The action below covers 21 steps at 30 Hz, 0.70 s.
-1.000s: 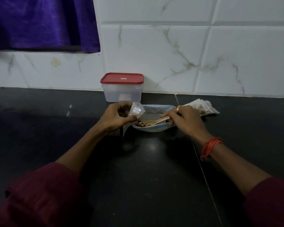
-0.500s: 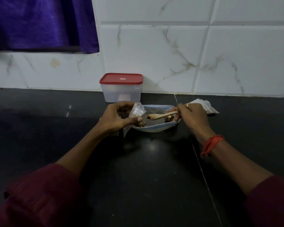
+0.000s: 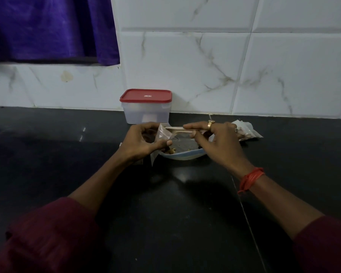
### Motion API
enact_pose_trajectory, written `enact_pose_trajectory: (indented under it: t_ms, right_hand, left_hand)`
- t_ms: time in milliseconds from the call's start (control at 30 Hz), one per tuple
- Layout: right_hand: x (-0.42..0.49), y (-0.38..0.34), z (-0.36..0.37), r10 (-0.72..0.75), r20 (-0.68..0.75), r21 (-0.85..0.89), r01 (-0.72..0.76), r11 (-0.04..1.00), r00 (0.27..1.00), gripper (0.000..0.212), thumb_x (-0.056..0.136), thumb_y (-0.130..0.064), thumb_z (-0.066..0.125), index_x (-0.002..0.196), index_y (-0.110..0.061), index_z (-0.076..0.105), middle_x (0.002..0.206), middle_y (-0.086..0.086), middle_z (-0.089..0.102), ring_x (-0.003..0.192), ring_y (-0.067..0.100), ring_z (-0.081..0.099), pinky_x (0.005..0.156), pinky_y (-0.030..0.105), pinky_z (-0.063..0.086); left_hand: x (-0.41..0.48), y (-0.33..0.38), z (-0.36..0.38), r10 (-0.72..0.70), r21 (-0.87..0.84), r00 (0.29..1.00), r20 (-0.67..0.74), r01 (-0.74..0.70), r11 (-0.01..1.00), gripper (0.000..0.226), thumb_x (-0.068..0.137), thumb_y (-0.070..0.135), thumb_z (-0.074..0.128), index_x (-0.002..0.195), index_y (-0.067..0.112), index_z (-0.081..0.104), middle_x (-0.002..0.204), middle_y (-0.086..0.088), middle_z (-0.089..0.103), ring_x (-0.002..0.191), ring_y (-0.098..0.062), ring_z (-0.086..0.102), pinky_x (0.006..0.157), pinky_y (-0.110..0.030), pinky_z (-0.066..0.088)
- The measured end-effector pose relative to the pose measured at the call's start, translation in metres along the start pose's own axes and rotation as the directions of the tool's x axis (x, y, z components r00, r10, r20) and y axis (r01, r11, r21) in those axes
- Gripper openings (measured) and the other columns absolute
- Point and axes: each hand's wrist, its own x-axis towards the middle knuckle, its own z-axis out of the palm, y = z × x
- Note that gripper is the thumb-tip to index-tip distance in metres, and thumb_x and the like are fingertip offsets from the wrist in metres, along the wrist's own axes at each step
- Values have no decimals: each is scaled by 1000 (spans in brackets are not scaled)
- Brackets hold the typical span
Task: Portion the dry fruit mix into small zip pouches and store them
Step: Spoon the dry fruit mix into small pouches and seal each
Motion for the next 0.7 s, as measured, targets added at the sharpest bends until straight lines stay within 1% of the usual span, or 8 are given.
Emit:
enact_pose_trajectory:
  t_ms: [67, 100, 167, 267, 400, 533, 600, 700]
  right_hand:
    - [0, 2, 0, -54, 36, -73, 57, 996, 998, 29, 93, -24, 67, 111, -46, 70, 82, -20, 70, 82, -5, 58, 86, 36, 32]
    - [1, 4, 0, -55, 33, -75, 57, 996, 998, 30, 93, -23, 67, 111, -48, 69, 84, -20, 70, 84, -5, 58, 87, 38, 32]
    - [2, 7, 0, -50, -5, -29, 50, 998, 999, 27, 94, -29, 63, 110, -51, 69, 90, -23, 72, 83, -1, 64, 94, 48, 40]
    - [4, 9, 0, -19, -71, 53, 23, 998, 997, 26, 92, -38, 54, 104, -56, 68, 92, -29, 72, 84, 4, 71, 90, 58, 48]
    - [5, 11, 1, -59, -81, -13, 58, 998, 995, 26, 94, -35, 48, 102, -46, 70, 91, -21, 73, 82, 4, 69, 90, 56, 43]
    - [2, 8, 4, -126, -47, -102, 121, 987, 991, 27, 97, -30, 48, 107, -44, 69, 92, -16, 72, 80, 4, 64, 86, 45, 33]
    - [2, 8, 6, -143, -45, -111, 137, 984, 989, 29, 96, -26, 49, 109, -44, 69, 94, -16, 71, 83, 1, 62, 84, 42, 32]
    - [4, 9, 4, -105, -168, -86, 92, 992, 980, 28, 96, -25, 49, 106, -39, 71, 93, -15, 72, 85, 3, 66, 90, 51, 38]
  left_hand:
    - [1, -2, -2, -20, -27, 1000, -9, 20, 999, 45, 76, 16, 85, 119, 14, 70, 105, 2, 75, 95, -9, 71, 81, -21, 57]
    - [1, -4, -2, -34, -43, 999, -8, 33, 999, 45, 76, 15, 85, 119, 13, 70, 106, 1, 75, 96, -11, 72, 83, -24, 58]
    - [0, -6, -2, -60, -81, 998, 0, 60, 995, 46, 77, 15, 84, 121, 13, 69, 108, -1, 75, 100, -14, 72, 86, -29, 59]
    - [1, -8, -3, -81, -122, 996, 25, 83, 989, 46, 78, 14, 83, 122, 13, 69, 111, -1, 75, 103, -16, 72, 89, -34, 59]
    - [2, -5, -2, -77, -112, 996, 44, 82, 990, 45, 79, 11, 82, 122, 12, 69, 107, 1, 76, 99, -14, 72, 88, -30, 59]
    - [1, -3, 0, -67, -112, 995, 70, 75, 991, 43, 80, 8, 81, 121, 9, 70, 100, 5, 77, 93, -11, 73, 78, -18, 56]
    - [1, -3, -1, -67, -117, 996, 66, 74, 990, 41, 80, 9, 80, 121, 12, 70, 103, 5, 77, 95, -10, 73, 77, -17, 55]
    - [1, -4, -5, -85, -165, 995, 46, 92, 982, 38, 80, 15, 79, 116, 20, 70, 106, 7, 76, 100, -10, 72, 81, -20, 57]
